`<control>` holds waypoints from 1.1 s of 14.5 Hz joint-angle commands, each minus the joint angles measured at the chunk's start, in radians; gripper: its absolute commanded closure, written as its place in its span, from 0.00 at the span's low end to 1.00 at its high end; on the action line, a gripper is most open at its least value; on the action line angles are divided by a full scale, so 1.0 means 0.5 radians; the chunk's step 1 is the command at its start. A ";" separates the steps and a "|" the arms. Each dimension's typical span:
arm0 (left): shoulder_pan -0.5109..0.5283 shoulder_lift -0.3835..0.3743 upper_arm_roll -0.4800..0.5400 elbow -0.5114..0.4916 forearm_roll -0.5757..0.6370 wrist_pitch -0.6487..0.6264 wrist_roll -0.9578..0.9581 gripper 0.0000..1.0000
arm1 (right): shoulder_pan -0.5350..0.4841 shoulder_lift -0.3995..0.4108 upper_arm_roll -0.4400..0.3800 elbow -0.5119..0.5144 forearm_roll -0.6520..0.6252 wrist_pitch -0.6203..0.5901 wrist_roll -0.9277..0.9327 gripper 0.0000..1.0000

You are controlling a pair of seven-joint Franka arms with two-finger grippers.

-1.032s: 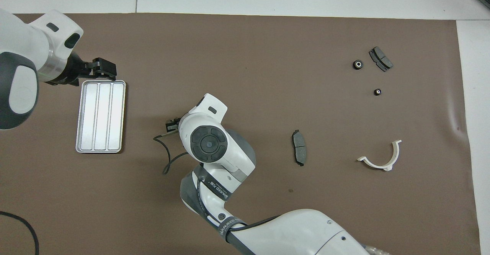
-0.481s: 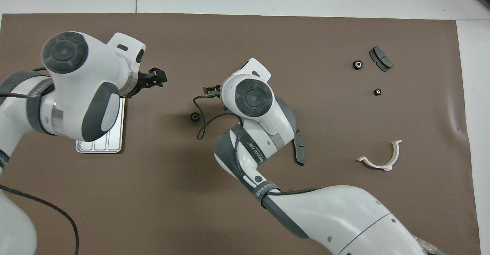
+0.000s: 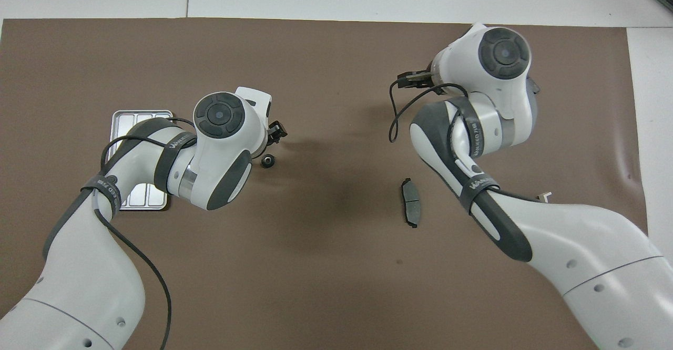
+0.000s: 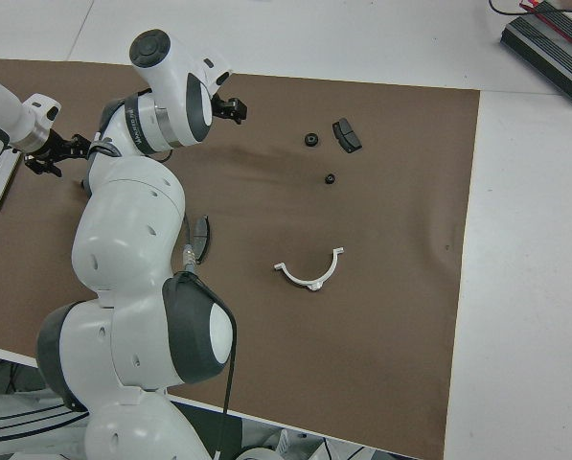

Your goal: Pick bearing gear from pile to tray

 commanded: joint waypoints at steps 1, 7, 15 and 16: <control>-0.079 -0.076 0.027 -0.116 0.048 0.050 -0.159 0.02 | -0.166 -0.002 0.036 -0.030 -0.026 -0.009 -0.142 0.00; -0.076 -0.101 0.021 -0.215 0.048 0.108 -0.181 0.36 | -0.311 0.115 0.033 -0.061 -0.084 0.131 -0.226 0.06; -0.070 -0.098 0.018 -0.218 0.027 0.139 -0.184 1.00 | -0.400 0.130 0.036 -0.092 -0.195 0.156 -0.214 0.16; -0.064 -0.098 0.018 -0.212 0.017 0.130 -0.181 1.00 | -0.400 0.130 0.036 -0.098 -0.195 0.156 -0.211 0.20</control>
